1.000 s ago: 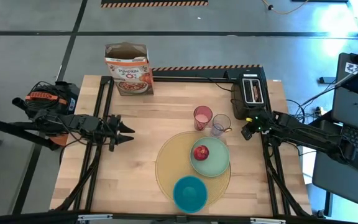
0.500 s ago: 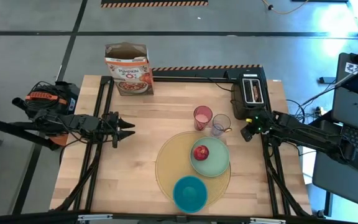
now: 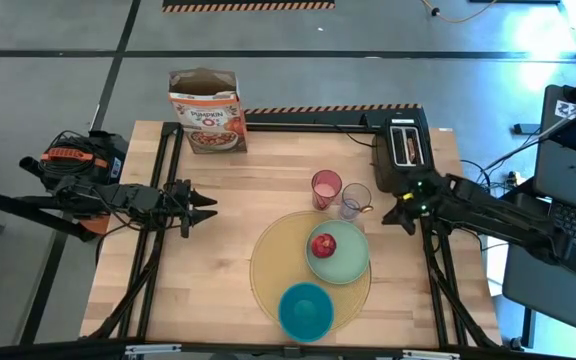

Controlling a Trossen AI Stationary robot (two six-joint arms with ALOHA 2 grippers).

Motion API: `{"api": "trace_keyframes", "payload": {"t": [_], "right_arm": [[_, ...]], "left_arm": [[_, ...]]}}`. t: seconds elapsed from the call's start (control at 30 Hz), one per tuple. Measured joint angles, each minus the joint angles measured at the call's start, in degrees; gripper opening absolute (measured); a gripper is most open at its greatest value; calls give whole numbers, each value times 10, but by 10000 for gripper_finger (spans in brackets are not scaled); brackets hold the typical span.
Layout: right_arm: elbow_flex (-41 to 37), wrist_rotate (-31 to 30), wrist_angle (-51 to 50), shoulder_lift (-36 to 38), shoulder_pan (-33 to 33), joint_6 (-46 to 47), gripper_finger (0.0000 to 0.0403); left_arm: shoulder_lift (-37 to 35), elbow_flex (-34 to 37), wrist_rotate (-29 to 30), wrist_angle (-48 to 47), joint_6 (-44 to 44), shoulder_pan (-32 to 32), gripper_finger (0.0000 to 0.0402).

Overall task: Arrange a breakfast setting
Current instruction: Move the cereal box to the center

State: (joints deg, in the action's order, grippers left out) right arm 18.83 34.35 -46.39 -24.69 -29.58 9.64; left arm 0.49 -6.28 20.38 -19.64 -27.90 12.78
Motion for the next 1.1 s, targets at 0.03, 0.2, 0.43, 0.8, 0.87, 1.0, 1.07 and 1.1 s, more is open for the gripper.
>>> {"api": "trace_keyframes", "payload": {"t": [0.03,0.2,0.43,0.8,0.87,1.0,1.07,1.1], "right_arm": [[14,12,-1,6,0,-8,57],[102,43,20,33,0,-61,57],[168,86,256,78,0,-191,57],[167,-58,489,74,0,-332,57],[167,-94,515,66,0,-337,57],[167,-107,569,42,-1,-315,57],[167,-91,593,26,-1,-313,57],[167,-86,603,14,-1,-317,57]], "left_arm": [[0,0,0,0,0,0,179],[0,0,11,2,0,0,179],[0,0,92,130,23,0,179],[0,0,85,408,321,0,179],[0,0,82,462,387,0,179],[0,-17,34,504,488,0,179],[14,-43,-3,509,517,0,179],[30,-58,-16,511,531,0,179]]}}
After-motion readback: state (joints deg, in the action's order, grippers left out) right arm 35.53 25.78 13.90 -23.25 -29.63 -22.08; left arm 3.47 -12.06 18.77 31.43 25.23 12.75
